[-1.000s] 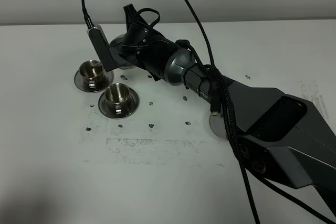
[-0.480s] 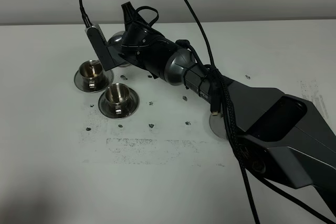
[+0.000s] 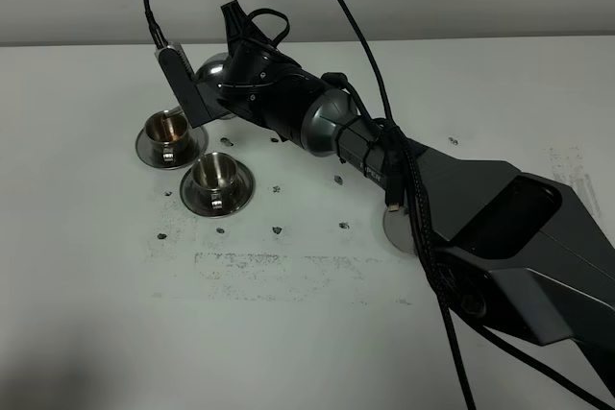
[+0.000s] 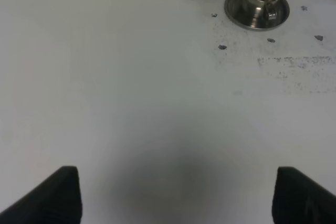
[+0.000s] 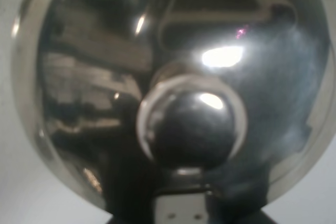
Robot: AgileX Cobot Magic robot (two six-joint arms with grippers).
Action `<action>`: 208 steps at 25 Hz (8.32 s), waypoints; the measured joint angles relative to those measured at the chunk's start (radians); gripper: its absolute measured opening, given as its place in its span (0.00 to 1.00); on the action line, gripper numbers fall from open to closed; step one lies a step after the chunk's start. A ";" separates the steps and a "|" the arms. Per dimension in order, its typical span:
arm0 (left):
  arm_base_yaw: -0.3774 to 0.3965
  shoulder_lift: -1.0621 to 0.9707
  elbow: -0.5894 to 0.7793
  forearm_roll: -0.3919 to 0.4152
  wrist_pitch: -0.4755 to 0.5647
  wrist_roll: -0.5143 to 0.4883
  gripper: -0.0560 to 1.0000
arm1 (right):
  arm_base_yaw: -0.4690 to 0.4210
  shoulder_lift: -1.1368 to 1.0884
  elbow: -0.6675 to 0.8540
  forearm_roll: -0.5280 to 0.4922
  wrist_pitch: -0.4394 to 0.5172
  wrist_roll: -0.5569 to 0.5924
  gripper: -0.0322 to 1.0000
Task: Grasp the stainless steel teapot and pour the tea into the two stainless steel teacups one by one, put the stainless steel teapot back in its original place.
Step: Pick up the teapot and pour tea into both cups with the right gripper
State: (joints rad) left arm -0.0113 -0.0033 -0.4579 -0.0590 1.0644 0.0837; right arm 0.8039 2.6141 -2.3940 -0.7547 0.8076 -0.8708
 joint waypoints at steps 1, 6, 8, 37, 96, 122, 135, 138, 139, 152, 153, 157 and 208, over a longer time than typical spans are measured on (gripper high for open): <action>0.000 0.000 0.000 0.000 0.000 0.000 0.73 | 0.000 0.000 0.000 -0.001 0.000 0.000 0.20; 0.000 0.000 0.000 0.000 0.000 0.000 0.73 | 0.000 0.000 0.000 -0.008 0.000 0.005 0.20; 0.000 0.000 0.000 0.000 0.000 0.000 0.73 | 0.000 0.000 0.000 -0.008 0.000 0.007 0.20; 0.000 0.000 0.000 0.000 0.000 0.000 0.73 | 0.000 0.000 0.000 -0.018 -0.009 0.007 0.20; 0.000 0.000 0.000 0.000 0.000 0.000 0.73 | 0.000 0.000 0.000 -0.076 -0.028 0.004 0.20; 0.000 0.000 0.000 0.000 0.000 0.000 0.73 | 0.000 0.000 0.000 -0.100 -0.043 0.003 0.20; 0.000 0.000 0.000 0.000 0.000 0.000 0.73 | 0.000 0.000 0.000 -0.100 -0.043 0.004 0.20; 0.000 0.000 0.000 0.000 0.000 0.000 0.73 | 0.000 0.000 0.000 -0.100 -0.043 0.004 0.20; 0.000 0.000 0.000 0.000 0.000 0.000 0.73 | 0.000 0.000 0.000 -0.100 -0.043 0.004 0.20; 0.000 0.000 0.000 0.000 0.000 0.000 0.73 | 0.000 0.000 0.000 -0.100 -0.043 0.005 0.20; 0.000 0.000 0.000 0.000 0.000 0.000 0.73 | 0.000 0.000 0.000 -0.100 -0.043 0.004 0.20; 0.000 0.000 0.000 0.000 0.000 0.000 0.73 | 0.000 0.000 0.000 -0.101 -0.043 0.004 0.20; 0.000 0.000 0.000 0.000 0.000 0.000 0.73 | 0.000 0.000 0.000 -0.121 -0.051 0.015 0.20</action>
State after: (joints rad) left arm -0.0113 -0.0033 -0.4579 -0.0590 1.0644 0.0837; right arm 0.8039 2.6141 -2.3937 -0.8758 0.7566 -0.8561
